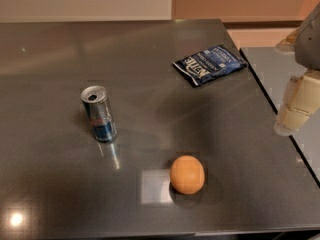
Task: Move orange near blue chip bag
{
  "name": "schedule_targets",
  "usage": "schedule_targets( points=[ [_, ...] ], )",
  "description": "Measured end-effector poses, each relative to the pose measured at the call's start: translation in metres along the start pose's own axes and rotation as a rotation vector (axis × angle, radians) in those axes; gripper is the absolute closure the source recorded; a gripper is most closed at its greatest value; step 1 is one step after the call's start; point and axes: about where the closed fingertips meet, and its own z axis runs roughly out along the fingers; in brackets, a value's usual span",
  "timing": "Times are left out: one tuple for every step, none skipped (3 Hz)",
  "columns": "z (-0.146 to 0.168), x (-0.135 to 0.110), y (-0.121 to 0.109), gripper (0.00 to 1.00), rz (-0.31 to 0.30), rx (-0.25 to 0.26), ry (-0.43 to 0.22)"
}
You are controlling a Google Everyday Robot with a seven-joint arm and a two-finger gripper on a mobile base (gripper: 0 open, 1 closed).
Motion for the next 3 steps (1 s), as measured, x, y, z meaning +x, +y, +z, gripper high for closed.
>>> schedule_targets(
  points=[
    [0.000, 0.000, 0.000, 0.00, 0.000, 0.000, 0.000],
    [0.001, -0.007, -0.001, 0.00, -0.021, -0.027, -0.022],
    [0.012, -0.024, 0.011, 0.00, -0.095, -0.099, -0.087]
  ],
)
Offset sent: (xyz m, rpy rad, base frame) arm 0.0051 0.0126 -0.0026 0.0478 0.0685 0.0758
